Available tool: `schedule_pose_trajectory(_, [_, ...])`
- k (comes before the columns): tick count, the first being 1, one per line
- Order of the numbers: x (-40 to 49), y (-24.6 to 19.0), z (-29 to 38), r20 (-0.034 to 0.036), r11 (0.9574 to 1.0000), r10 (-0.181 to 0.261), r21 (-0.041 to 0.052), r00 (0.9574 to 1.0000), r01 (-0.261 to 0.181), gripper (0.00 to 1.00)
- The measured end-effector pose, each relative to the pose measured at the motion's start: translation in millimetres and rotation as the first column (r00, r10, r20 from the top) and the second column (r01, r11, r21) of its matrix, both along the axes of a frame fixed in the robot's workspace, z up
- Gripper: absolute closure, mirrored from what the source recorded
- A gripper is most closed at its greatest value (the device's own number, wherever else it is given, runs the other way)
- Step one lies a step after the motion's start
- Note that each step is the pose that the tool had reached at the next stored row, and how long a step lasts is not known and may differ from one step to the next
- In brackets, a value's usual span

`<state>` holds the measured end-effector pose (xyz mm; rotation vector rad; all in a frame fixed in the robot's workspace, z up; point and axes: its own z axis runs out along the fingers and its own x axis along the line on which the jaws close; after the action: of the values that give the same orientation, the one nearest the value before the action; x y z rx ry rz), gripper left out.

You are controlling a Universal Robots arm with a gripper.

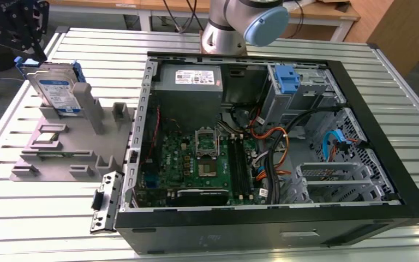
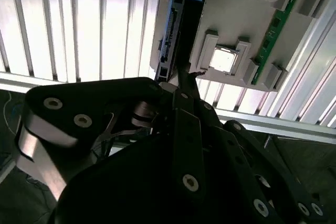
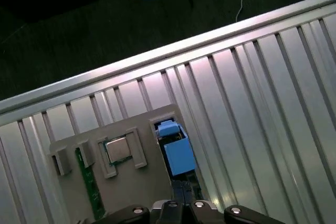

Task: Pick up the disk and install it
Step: 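Pick up the disk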

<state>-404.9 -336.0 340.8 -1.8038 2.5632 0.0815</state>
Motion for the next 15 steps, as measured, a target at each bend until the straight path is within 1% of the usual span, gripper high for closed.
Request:
schedule_pose_trajectory(2, [0.0,0.0,-0.4,0.0020,0.9983,0.058,0.0013,0.9983,-0.058,0.90])
schedule_pose_trajectory(5, [0.0,0.0,-0.6,0.0037,0.9948,0.102,0.0021,0.9948,-0.102,0.90])
schedule_pose_trajectory(8, [0.0,0.0,-0.9,0.0054,0.9895,0.145,0.0029,0.9895,-0.145,0.90])
schedule_pose_trajectory(9, [0.0,0.0,-1.0,0.0057,0.9881,0.154,0.0030,0.9881,-0.154,0.90])
schedule_pose_trajectory(10, [0.0,0.0,-0.9,0.0057,0.9878,0.156,0.0030,0.9878,-0.156,0.90])
schedule_pose_trajectory(15, [0.0,0.0,-1.0,0.0058,0.9876,0.157,0.0029,0.9876,-0.157,0.90])
